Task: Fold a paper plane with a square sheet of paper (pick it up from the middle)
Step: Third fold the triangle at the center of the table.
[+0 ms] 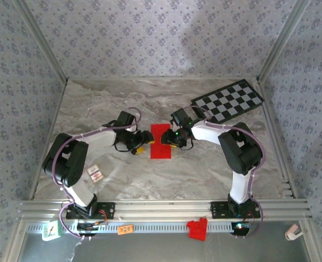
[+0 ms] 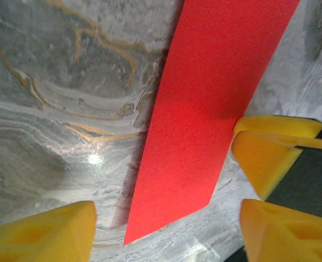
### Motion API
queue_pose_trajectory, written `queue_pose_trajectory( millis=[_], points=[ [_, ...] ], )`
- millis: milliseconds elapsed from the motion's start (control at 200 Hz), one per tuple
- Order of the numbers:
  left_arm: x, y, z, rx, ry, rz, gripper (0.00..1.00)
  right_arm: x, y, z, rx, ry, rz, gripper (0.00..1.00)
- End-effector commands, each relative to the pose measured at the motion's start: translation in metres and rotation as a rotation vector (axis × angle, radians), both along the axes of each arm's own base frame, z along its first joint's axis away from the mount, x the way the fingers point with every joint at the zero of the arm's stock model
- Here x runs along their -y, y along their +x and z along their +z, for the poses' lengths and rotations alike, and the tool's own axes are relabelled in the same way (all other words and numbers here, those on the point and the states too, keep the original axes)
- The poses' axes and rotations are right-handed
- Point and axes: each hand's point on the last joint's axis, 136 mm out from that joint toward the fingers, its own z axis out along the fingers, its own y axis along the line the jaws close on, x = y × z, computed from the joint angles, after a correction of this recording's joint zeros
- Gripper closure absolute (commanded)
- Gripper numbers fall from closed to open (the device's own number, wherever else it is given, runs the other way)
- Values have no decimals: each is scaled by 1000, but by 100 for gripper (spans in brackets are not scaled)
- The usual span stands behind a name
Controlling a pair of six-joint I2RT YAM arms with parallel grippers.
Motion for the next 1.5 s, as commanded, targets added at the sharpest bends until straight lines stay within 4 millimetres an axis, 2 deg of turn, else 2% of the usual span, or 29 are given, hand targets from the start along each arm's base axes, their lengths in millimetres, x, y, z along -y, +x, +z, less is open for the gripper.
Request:
queue_pose_trajectory(
  millis=[0,150,380,964,1089,1259,1359,1494],
  points=[
    [10,-3,0,-5,-24,-47,38,14,-8,-20,-68,-86,-26,53],
    [13,-5,-4,-11,-15,-72,51,17,-10,-23,-77,-102,-28,54],
    [18,-7,-9,-20,-12,-103,57,18,-10,-25,-85,-111,-28,57],
    [20,-18,-26,-70,48,-153,55,17,-9,-25,-90,-112,-27,58],
    [29,-18,-18,-62,-10,-170,59,17,-8,-25,-88,-111,-26,58],
    [41,-12,5,-17,-108,-183,63,17,-8,-24,-86,-110,-26,58],
    [40,-6,12,9,-128,-172,64,17,-8,-24,-86,-111,-28,58],
    [37,2,12,7,-174,-130,64,18,-8,-24,-87,-111,-30,58]
  ],
)
